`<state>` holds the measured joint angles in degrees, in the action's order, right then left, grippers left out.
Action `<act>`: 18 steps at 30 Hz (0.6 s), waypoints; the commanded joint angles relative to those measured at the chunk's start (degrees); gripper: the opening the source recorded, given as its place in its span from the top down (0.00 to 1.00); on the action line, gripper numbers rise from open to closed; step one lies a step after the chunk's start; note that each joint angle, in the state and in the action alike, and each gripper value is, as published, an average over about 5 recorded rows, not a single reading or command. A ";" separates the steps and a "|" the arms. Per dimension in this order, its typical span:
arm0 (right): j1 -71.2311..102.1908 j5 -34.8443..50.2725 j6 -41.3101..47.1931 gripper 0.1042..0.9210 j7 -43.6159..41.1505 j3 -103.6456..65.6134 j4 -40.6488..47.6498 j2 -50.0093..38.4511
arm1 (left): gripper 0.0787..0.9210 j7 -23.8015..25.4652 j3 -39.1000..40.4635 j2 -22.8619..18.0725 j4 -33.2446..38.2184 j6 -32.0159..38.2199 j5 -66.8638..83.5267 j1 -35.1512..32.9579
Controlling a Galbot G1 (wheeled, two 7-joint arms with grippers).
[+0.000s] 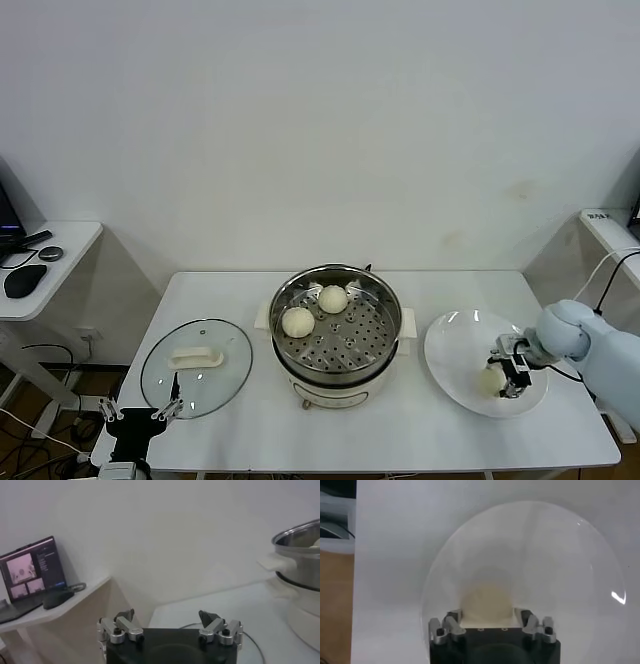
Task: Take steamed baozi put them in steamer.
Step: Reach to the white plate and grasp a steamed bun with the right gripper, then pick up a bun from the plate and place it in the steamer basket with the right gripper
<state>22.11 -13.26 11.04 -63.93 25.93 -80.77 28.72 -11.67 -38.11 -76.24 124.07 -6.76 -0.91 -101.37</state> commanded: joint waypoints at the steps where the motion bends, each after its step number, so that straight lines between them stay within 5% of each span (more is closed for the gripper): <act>1: -2.59 1.44 1.19 0.42 -0.86 1.38 -0.25 0.04 | 0.12 -0.01 -0.03 -0.01 -0.24 0.03 -0.29 0.34; 11: -26.30 10.74 1.28 0.46 -4.98 14.31 -2.33 -1.44 | 0.12 0.13 0.17 0.12 0.42 -0.16 0.00 0.85; 18: -51.04 19.89 1.83 0.54 -5.71 27.98 -1.35 6.60 | 0.12 0.13 0.28 0.47 0.44 -0.22 0.08 1.73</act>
<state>-2.04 -2.92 12.44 -68.05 39.44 -82.18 29.64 -11.54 -37.87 -75.95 124.43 -6.94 -0.85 -100.10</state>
